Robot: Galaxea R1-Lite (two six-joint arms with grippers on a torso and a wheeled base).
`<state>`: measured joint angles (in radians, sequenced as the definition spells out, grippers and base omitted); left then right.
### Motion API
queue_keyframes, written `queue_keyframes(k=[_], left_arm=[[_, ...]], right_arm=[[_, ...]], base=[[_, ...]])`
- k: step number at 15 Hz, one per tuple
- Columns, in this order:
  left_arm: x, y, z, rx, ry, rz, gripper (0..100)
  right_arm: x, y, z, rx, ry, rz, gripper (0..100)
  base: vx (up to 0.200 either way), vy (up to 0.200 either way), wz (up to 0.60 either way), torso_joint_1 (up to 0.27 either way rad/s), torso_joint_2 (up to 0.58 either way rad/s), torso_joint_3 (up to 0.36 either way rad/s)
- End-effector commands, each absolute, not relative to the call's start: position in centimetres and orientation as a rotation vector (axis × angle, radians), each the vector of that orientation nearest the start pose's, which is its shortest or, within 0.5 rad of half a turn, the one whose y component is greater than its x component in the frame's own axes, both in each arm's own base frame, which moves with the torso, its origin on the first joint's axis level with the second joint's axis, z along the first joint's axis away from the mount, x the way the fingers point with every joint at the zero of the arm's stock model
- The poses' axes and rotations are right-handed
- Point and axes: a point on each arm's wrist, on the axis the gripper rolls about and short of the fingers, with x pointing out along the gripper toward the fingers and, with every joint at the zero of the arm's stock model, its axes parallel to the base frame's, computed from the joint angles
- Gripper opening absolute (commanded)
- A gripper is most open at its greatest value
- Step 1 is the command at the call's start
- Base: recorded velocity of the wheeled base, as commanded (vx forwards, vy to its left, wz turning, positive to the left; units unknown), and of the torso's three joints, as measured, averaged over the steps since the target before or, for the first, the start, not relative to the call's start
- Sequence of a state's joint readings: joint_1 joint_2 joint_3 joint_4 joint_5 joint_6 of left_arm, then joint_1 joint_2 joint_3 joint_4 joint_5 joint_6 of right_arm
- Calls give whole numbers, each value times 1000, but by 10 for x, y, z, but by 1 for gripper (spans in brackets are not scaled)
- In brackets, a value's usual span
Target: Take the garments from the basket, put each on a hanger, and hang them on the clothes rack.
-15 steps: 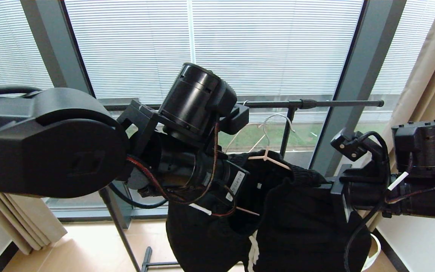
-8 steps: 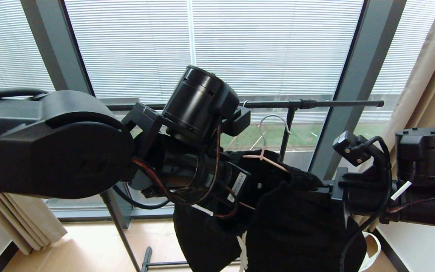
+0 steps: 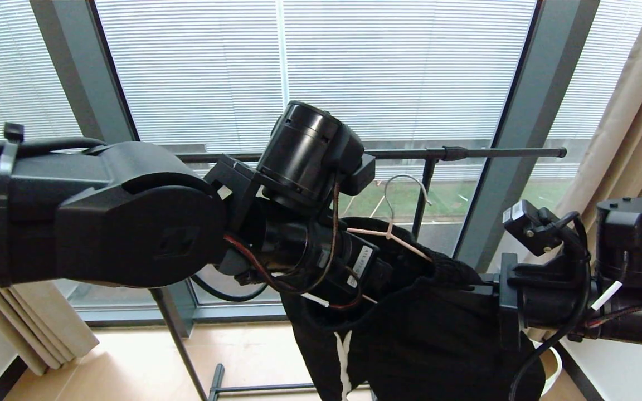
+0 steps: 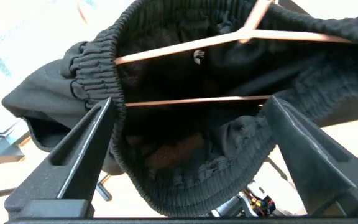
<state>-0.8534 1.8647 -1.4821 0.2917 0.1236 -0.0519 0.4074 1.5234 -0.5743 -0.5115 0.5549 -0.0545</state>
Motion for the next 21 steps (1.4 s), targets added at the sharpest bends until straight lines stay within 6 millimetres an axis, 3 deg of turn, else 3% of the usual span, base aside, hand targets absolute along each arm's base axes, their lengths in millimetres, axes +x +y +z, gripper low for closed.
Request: queue_keyframes(k=[1, 5, 10, 14, 17, 19, 21], left_arm=[[236, -263, 234, 265, 612, -679, 100], [228, -240, 252, 234, 575, -660, 100], [229, -224, 249, 227, 587, -626, 100], [232, -166, 276, 177, 490, -603, 100], [244, -110, 280, 179, 442, -809, 100], [252, -87, 272, 257, 359, -993, 100], [261, -75, 266, 283, 272, -1151, 100]], right_arm=[[215, 105, 159, -15, 430, 962, 0], [214, 102, 158, -6, 431, 986, 0], [212, 97, 157, 23, 433, 1066, 0], [216, 89, 156, 60, 432, 1122, 0], [221, 80, 151, 48, 411, 1183, 0], [223, 79, 148, 29, 376, 1267, 0], [225, 79, 150, -15, 334, 1286, 0]], base=[[0, 0, 0, 0, 0, 0], [0, 0, 0, 0, 0, 0], [0, 0, 0, 0, 0, 0], [0, 0, 0, 0, 0, 0], [0, 0, 0, 0, 0, 0], [0, 0, 0, 0, 0, 0], [0, 0, 0, 0, 0, 0]])
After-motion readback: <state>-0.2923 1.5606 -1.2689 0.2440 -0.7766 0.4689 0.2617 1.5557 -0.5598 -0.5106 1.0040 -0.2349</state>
